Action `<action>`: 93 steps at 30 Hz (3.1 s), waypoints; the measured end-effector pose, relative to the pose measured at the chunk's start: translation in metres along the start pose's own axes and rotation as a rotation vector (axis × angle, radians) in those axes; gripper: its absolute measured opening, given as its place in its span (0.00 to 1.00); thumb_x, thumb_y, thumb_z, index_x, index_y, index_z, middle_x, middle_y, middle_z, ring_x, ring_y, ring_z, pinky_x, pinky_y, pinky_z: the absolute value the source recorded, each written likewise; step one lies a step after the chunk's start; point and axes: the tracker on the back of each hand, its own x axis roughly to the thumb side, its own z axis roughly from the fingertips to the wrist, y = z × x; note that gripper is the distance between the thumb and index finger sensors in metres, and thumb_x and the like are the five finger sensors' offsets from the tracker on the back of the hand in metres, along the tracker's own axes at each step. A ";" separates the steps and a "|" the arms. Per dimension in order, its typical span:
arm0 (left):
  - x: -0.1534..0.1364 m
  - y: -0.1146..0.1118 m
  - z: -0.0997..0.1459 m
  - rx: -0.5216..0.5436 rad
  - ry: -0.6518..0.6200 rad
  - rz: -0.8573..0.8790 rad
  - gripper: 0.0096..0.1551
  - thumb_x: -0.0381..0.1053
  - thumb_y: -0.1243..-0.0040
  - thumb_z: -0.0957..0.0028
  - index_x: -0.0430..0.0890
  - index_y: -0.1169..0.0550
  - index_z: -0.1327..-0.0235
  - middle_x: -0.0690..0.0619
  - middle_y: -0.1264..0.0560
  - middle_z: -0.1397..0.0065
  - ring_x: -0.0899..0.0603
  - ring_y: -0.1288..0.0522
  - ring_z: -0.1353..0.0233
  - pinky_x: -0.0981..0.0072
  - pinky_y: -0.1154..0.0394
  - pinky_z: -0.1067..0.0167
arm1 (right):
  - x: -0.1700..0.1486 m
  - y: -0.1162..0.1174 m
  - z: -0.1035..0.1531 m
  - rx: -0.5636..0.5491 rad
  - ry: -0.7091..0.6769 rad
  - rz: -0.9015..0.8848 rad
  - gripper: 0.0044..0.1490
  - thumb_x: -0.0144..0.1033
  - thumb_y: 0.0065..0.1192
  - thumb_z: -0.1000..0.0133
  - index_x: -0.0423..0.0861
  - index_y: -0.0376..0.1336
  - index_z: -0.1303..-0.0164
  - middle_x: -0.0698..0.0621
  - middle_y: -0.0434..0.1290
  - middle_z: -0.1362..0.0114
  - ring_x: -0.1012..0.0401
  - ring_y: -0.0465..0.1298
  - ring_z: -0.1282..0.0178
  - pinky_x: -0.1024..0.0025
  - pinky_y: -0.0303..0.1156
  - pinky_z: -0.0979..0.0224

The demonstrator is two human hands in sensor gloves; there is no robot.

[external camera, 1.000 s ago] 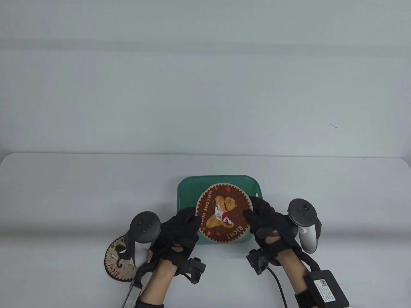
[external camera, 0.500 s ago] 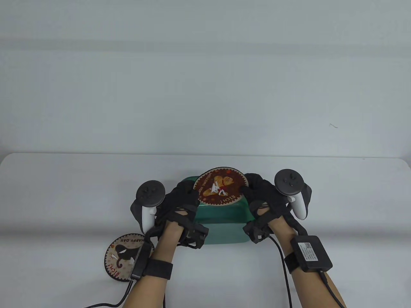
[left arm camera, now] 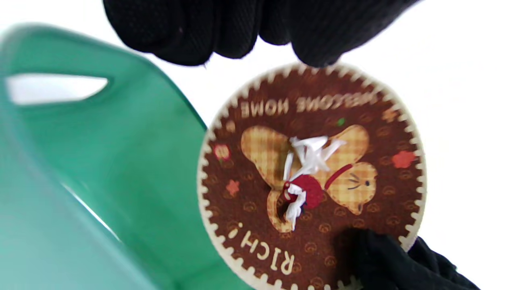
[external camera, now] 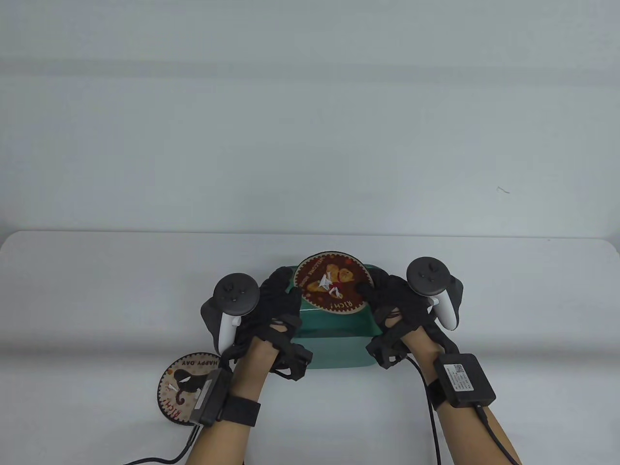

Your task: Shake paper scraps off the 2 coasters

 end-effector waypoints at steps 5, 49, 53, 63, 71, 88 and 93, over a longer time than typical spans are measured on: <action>-0.015 0.017 0.037 0.069 -0.091 -0.100 0.36 0.53 0.38 0.48 0.45 0.38 0.31 0.41 0.38 0.28 0.31 0.34 0.31 0.47 0.31 0.38 | -0.003 -0.007 0.005 -0.067 0.008 -0.011 0.25 0.41 0.61 0.49 0.53 0.61 0.41 0.50 0.76 0.44 0.53 0.73 0.44 0.54 0.65 0.37; -0.084 -0.012 0.081 -0.067 -0.113 -0.146 0.30 0.52 0.39 0.48 0.43 0.31 0.35 0.40 0.31 0.32 0.31 0.29 0.35 0.47 0.28 0.41 | 0.047 0.014 0.024 -0.226 0.053 0.396 0.25 0.42 0.62 0.50 0.52 0.62 0.42 0.52 0.80 0.46 0.58 0.80 0.52 0.59 0.72 0.43; -0.083 -0.011 0.082 -0.068 -0.111 -0.141 0.30 0.52 0.39 0.48 0.43 0.31 0.35 0.40 0.31 0.32 0.31 0.29 0.35 0.47 0.28 0.41 | 0.047 0.015 0.019 -0.255 0.052 0.282 0.25 0.38 0.64 0.51 0.47 0.64 0.44 0.47 0.81 0.49 0.53 0.81 0.55 0.55 0.71 0.46; -0.083 -0.011 0.082 -0.070 -0.112 -0.142 0.30 0.52 0.39 0.48 0.43 0.31 0.35 0.40 0.31 0.32 0.31 0.29 0.35 0.47 0.28 0.42 | 0.054 0.010 0.026 -0.466 -0.109 0.271 0.25 0.40 0.64 0.52 0.50 0.64 0.45 0.50 0.81 0.50 0.56 0.81 0.55 0.57 0.72 0.45; -0.083 -0.011 0.082 -0.069 -0.107 -0.142 0.30 0.52 0.39 0.48 0.43 0.30 0.35 0.40 0.31 0.32 0.31 0.29 0.35 0.47 0.28 0.42 | 0.058 0.016 0.021 -0.200 0.040 0.422 0.25 0.38 0.64 0.51 0.49 0.64 0.44 0.48 0.81 0.49 0.54 0.81 0.54 0.55 0.71 0.44; -0.083 -0.010 0.082 -0.068 -0.105 -0.143 0.30 0.52 0.39 0.48 0.43 0.30 0.35 0.40 0.31 0.32 0.31 0.29 0.35 0.47 0.28 0.42 | 0.053 0.018 0.018 -0.289 -0.015 0.364 0.25 0.37 0.65 0.51 0.47 0.64 0.45 0.47 0.81 0.50 0.54 0.81 0.55 0.55 0.72 0.46; -0.083 -0.010 0.082 -0.067 -0.106 -0.144 0.30 0.52 0.39 0.48 0.43 0.30 0.35 0.40 0.31 0.32 0.31 0.29 0.35 0.47 0.28 0.42 | 0.051 0.017 0.018 -0.292 -0.018 0.308 0.25 0.38 0.65 0.51 0.48 0.64 0.45 0.48 0.81 0.50 0.55 0.81 0.56 0.56 0.72 0.46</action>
